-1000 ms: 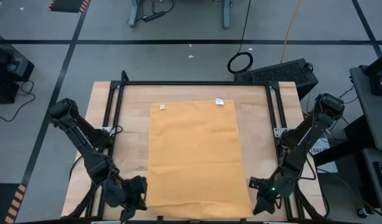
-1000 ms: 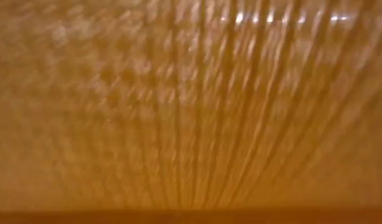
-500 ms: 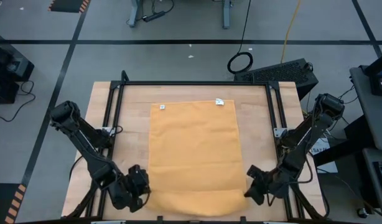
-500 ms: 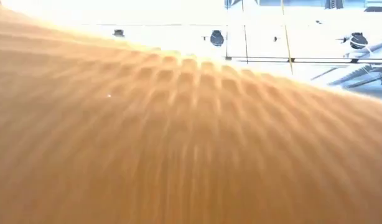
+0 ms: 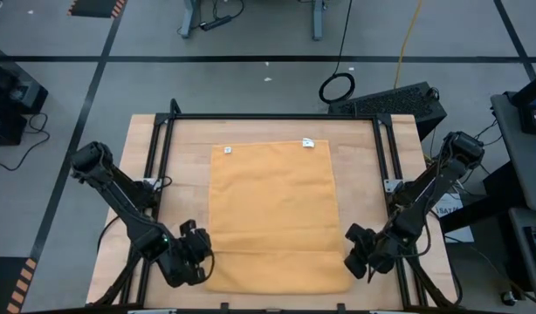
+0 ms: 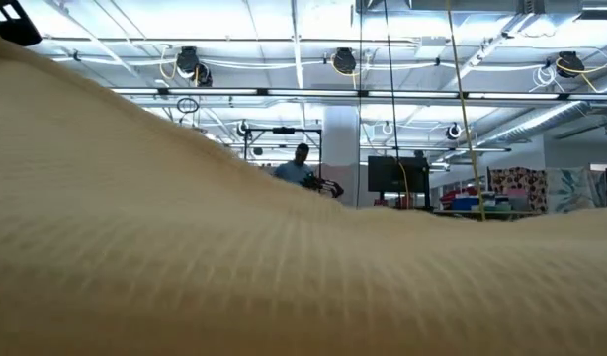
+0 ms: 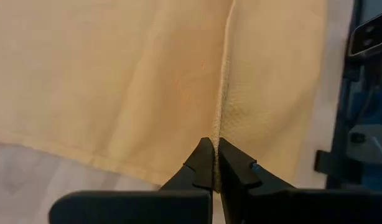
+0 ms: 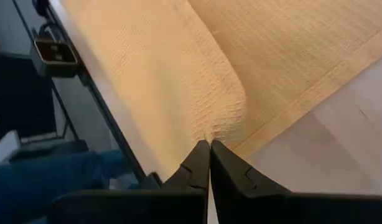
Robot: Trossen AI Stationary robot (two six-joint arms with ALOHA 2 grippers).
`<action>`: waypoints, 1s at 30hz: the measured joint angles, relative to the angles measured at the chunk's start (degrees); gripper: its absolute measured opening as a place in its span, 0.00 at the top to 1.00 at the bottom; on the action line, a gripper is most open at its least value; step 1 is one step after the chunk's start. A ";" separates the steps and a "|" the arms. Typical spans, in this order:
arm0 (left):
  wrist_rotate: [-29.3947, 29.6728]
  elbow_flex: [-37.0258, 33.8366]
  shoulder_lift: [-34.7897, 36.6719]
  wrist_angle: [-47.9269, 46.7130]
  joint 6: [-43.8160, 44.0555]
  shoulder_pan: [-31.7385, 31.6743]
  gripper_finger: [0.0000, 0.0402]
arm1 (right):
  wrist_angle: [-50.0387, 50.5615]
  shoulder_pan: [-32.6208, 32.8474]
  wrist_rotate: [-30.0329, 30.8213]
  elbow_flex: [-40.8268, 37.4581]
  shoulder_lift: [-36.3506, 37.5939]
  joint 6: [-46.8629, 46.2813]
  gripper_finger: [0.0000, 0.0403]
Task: Roll towel
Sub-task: Roll the yellow towel
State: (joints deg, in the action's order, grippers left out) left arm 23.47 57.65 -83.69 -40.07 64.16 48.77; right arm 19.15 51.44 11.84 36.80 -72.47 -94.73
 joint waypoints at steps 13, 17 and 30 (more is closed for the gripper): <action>-0.55 -0.02 -7.93 8.44 0.02 0.11 0.98 | 1.27 0.02 -2.81 0.00 -2.12 -3.01 0.77; -0.57 -0.02 -7.93 8.61 0.00 0.11 0.98 | 3.44 0.01 -3.23 0.00 -2.13 -13.95 0.69; -0.66 -0.02 -7.93 8.37 -0.02 0.11 0.98 | -2.42 -0.85 -2.58 -3.70 -2.71 -25.62 0.53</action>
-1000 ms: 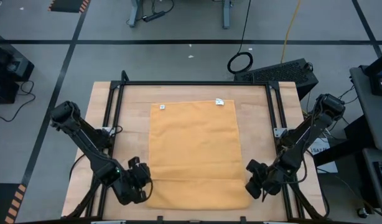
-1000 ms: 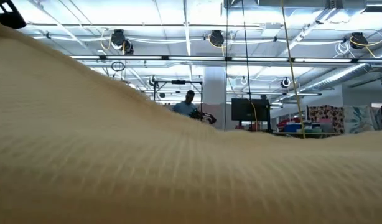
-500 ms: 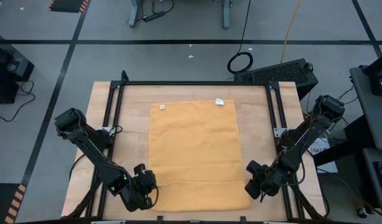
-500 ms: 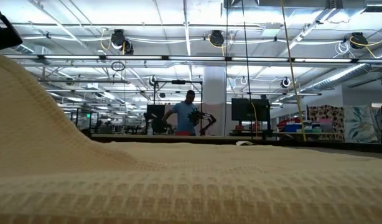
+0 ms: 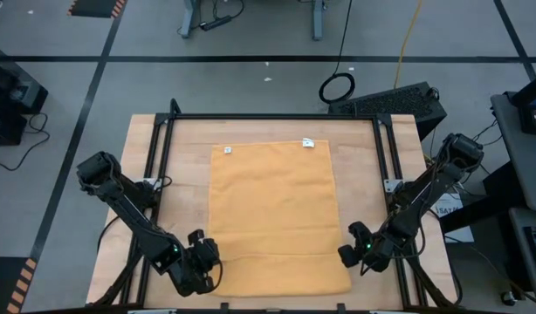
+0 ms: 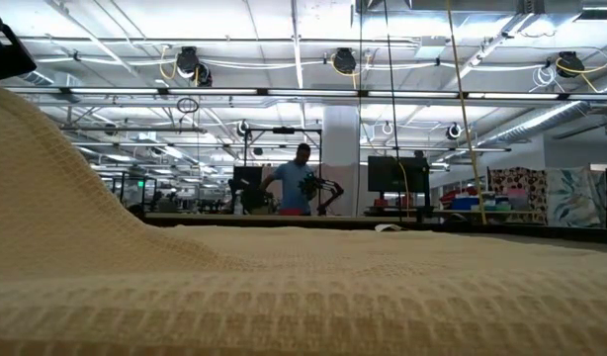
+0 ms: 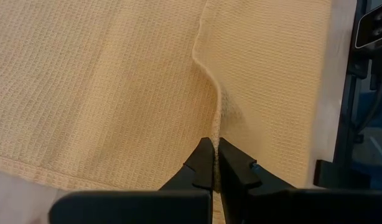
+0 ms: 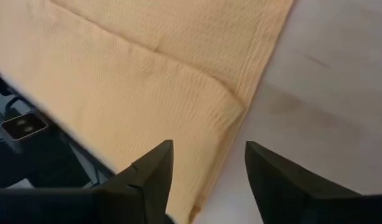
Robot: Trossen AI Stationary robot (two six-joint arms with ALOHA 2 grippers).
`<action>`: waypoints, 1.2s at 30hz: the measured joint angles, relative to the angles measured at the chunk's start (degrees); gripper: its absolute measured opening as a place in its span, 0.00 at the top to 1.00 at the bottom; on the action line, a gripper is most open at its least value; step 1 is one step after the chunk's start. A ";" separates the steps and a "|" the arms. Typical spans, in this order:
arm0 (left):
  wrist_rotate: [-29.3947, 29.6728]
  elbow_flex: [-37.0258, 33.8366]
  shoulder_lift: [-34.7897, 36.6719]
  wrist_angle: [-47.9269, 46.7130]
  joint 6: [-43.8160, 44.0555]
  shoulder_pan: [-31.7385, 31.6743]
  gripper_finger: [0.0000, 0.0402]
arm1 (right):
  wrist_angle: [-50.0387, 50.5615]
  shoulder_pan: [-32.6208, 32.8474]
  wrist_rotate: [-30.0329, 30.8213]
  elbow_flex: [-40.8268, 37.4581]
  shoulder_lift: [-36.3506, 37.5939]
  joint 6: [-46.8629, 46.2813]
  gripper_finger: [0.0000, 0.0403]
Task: Roll towel
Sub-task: Roll the yellow towel
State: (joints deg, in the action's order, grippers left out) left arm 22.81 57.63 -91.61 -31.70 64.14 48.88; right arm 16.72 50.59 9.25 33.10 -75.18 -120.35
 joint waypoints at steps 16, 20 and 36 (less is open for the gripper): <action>-0.02 0.02 0.00 -0.28 0.00 0.00 0.98 | -9.67 -0.33 1.25 -0.04 -8.55 -1.97 0.83; -0.07 0.02 0.00 -0.05 0.04 0.00 0.98 | -9.77 -0.31 1.34 -0.04 -8.10 -1.60 0.95; -3.10 2.58 3.53 1.00 0.07 -0.02 0.98 | -10.78 -0.31 1.37 -0.02 -0.07 4.79 1.00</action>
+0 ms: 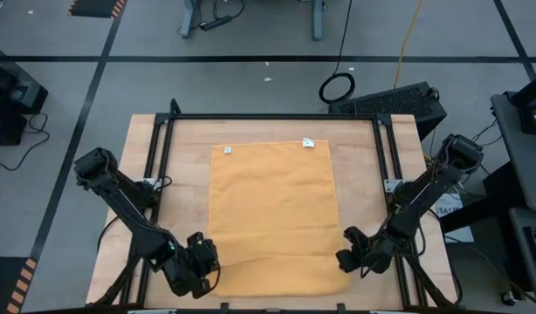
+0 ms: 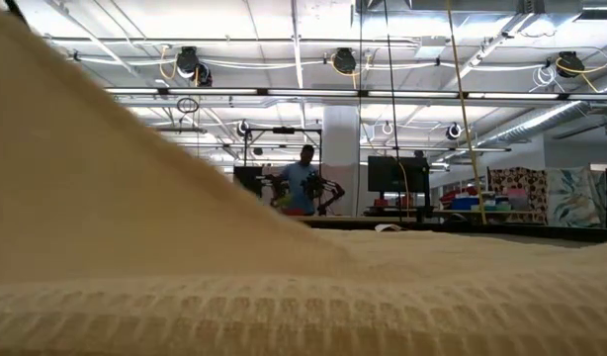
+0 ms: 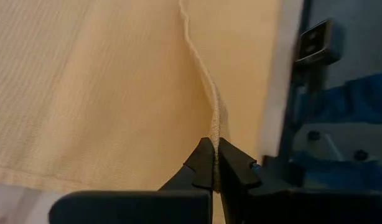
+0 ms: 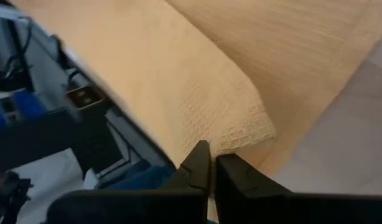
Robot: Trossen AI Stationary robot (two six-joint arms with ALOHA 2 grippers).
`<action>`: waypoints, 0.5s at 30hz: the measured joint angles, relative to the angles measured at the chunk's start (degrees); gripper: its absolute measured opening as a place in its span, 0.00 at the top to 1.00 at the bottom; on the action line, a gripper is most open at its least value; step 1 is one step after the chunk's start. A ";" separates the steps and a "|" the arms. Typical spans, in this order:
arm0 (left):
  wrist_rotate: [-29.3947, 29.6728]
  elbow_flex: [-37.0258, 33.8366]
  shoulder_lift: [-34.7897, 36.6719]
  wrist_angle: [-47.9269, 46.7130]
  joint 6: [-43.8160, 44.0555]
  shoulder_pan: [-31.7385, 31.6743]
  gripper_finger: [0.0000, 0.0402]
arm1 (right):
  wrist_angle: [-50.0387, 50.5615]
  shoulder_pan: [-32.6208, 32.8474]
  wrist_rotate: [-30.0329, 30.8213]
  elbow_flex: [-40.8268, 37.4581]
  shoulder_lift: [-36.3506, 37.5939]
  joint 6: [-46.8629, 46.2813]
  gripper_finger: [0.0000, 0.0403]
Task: Roll towel
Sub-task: Roll the yellow towel
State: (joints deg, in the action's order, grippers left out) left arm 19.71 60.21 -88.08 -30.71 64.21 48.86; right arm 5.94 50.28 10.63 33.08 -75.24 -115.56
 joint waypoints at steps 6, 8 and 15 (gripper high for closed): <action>0.92 2.00 3.48 -0.48 0.02 -0.27 0.98 | 0.18 0.00 4.27 0.00 4.53 6.09 1.00; 1.91 2.89 4.89 -1.37 0.04 -0.41 0.98 | 0.29 -0.09 6.06 0.00 6.32 9.71 1.00; 7.10 4.26 9.69 -2.95 2.41 -3.34 0.98 | 2.68 -2.33 7.43 0.02 13.54 26.72 1.00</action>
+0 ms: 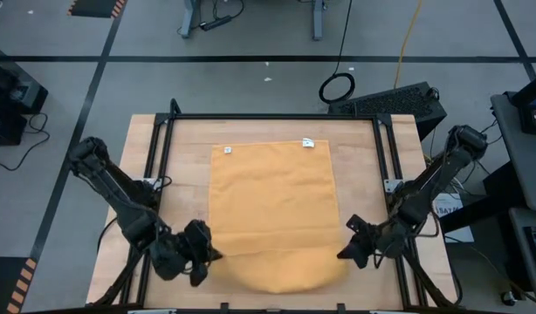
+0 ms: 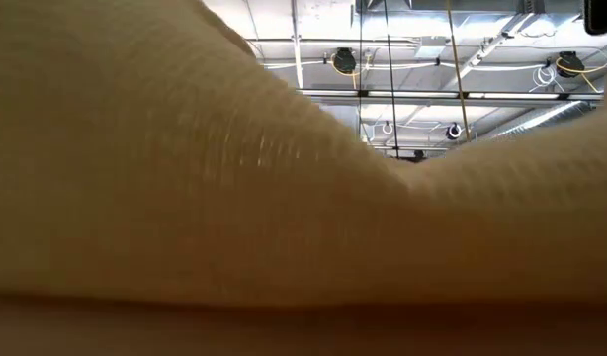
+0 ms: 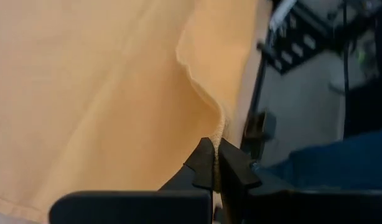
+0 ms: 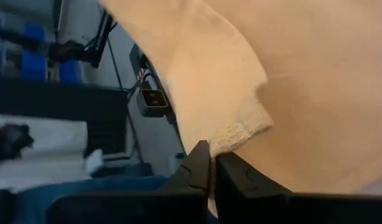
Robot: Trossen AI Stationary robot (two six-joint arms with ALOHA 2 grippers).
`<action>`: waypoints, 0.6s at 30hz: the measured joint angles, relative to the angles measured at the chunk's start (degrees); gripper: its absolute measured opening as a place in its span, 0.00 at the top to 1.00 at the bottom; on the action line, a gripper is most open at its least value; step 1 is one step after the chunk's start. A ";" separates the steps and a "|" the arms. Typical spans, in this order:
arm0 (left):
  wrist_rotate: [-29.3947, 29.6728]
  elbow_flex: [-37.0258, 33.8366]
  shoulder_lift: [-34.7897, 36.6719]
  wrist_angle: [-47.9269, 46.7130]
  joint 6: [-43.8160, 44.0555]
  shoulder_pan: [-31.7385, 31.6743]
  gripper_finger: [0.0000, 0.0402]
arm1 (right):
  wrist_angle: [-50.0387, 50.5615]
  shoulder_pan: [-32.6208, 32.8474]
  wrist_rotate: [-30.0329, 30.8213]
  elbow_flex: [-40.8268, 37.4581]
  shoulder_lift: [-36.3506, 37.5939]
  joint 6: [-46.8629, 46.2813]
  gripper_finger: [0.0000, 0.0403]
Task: Roll towel
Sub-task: Roll the yellow towel
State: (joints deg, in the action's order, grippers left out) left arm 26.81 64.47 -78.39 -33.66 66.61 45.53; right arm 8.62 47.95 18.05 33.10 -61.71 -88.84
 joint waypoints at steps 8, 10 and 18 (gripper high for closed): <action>0.22 -0.02 1.63 1.42 4.06 -3.56 0.98 | 9.37 -5.72 -0.89 0.00 9.98 13.09 1.00; 0.22 -0.02 2.26 2.78 6.19 -3.85 0.98 | 12.90 -7.02 -2.16 0.02 13.62 15.61 1.00; -2.31 -0.02 2.71 11.78 13.01 -1.66 0.98 | 20.10 -7.57 -13.10 0.02 25.15 16.50 1.00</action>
State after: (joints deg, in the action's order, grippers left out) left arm 24.50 64.45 -75.68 -21.88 79.62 43.86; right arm 28.72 40.38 4.96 33.12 -36.55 -72.34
